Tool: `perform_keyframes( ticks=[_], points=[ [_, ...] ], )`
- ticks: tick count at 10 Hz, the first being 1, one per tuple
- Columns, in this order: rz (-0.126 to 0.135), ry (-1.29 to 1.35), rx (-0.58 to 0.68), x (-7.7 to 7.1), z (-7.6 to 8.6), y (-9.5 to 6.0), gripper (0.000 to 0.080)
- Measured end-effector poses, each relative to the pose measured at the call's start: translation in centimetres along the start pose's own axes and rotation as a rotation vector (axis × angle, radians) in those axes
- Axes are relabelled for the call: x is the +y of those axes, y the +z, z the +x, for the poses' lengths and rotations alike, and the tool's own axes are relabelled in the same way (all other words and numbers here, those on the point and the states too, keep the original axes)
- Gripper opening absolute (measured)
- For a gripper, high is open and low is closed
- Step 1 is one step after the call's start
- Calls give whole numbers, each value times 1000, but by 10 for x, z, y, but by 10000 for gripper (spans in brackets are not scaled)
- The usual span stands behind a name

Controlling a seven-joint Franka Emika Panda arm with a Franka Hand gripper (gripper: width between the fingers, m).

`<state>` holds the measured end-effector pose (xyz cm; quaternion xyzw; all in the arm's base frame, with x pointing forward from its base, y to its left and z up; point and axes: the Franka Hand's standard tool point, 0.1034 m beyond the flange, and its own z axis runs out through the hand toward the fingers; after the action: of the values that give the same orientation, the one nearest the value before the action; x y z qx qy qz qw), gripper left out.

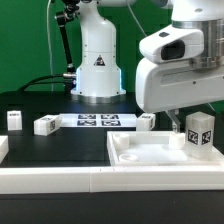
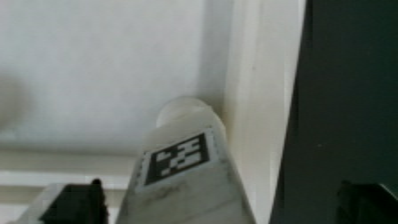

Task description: Assemble square table

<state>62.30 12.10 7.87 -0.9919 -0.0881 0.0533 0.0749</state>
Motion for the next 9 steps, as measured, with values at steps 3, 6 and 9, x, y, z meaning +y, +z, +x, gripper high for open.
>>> perform_keyframes(
  ticks=[3, 6, 9],
  points=[
    [-11, -245, 6, 3, 3, -4, 649],
    [-11, -243, 7, 3, 3, -4, 558],
    [-15, -240, 6, 6, 3, -3, 291]
  ],
)
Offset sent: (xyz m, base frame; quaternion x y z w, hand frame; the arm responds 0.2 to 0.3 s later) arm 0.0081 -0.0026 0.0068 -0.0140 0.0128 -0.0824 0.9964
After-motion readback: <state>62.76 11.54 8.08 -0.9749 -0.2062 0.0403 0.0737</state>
